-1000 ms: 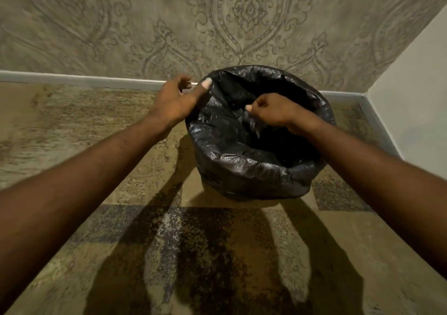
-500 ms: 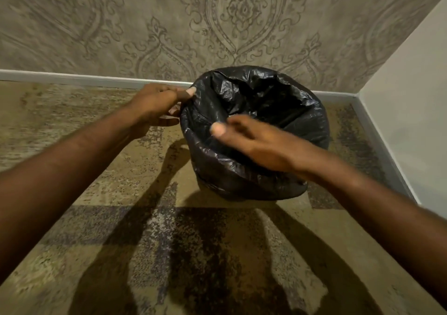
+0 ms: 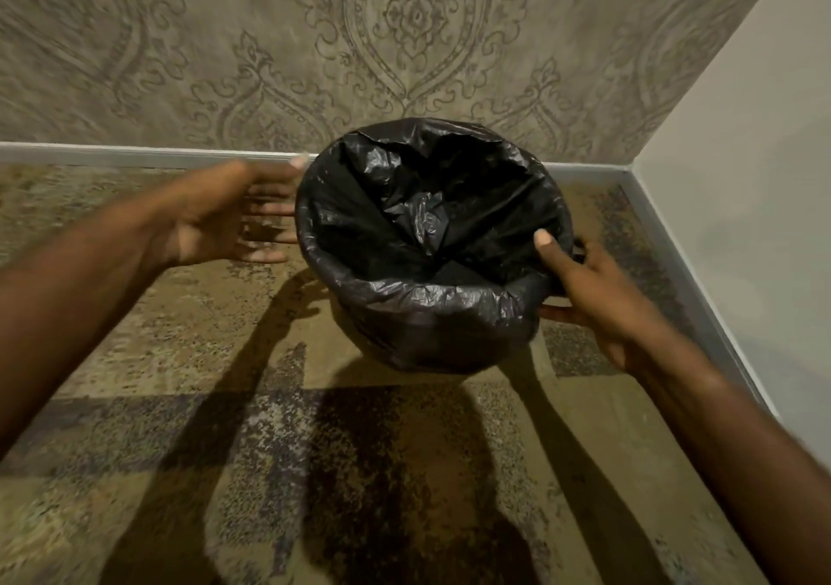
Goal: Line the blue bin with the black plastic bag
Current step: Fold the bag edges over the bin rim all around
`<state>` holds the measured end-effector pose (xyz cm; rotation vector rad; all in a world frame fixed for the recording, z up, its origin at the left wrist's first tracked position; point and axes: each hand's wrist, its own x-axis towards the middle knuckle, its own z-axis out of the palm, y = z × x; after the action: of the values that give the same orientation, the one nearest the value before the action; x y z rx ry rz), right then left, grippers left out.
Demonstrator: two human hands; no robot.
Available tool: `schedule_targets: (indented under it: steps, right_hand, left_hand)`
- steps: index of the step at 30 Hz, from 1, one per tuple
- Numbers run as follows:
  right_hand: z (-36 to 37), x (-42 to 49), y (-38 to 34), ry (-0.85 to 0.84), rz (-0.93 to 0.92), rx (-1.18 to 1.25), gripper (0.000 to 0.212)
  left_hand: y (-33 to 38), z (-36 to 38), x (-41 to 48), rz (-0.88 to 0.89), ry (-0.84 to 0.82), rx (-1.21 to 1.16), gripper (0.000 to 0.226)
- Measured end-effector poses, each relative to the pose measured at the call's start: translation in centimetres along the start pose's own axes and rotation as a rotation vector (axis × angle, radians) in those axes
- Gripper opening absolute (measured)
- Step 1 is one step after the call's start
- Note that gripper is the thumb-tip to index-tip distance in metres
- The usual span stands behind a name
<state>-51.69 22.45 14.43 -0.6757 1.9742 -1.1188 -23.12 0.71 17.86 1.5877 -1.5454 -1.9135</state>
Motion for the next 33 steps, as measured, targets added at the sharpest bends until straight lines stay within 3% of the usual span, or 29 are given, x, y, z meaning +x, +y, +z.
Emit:
schedule_targets:
  steps: [2,4,6,10,21,26,31,33]
  right_hand:
    - [-1.2,-0.9,-0.2,0.038,0.038,-0.029,0.062]
    - [-2.3,-1.5,0.2,0.08,0.03,-0.041,0.059]
    - [-2.4,-2.0,0.2,0.055,0.038,0.032,0.043]
    - [-1.5,-1.8,-0.2,0.007,0.085,0.172,0.019]
    - [-3.9,0.6,-2.3,0.016,0.106,0.278,0.018]
    - [-9.2,1.3,-6.2,0.034,0.049,0.302,0.012]
    - [-15.9,3.1,-9.6,0.098,-0.009,0.315,0.005]
    - [-18.5,4.2,-10.8,0.118,-0.01,0.32,0.011]
  left_hand:
    - [0.2,-0.7,-0.1,0.027,0.089,0.091,0.064]
    - [0.3,-0.7,-0.2,0.088,0.157,0.175,0.049]
    - [0.5,0.1,-0.3,0.1,0.1,0.185,0.035]
    - [0.4,1.7,-0.3,0.094,0.007,0.195,0.03]
    - [3.0,3.8,0.0,0.042,0.078,0.109,0.036]
    - [8.2,6.9,-0.8,0.092,0.068,0.051,0.035]
    - [14.5,11.6,-1.3,0.164,0.029,-0.006,0.018]
    - [16.6,13.1,-1.0,0.181,0.007,-0.016,0.018]
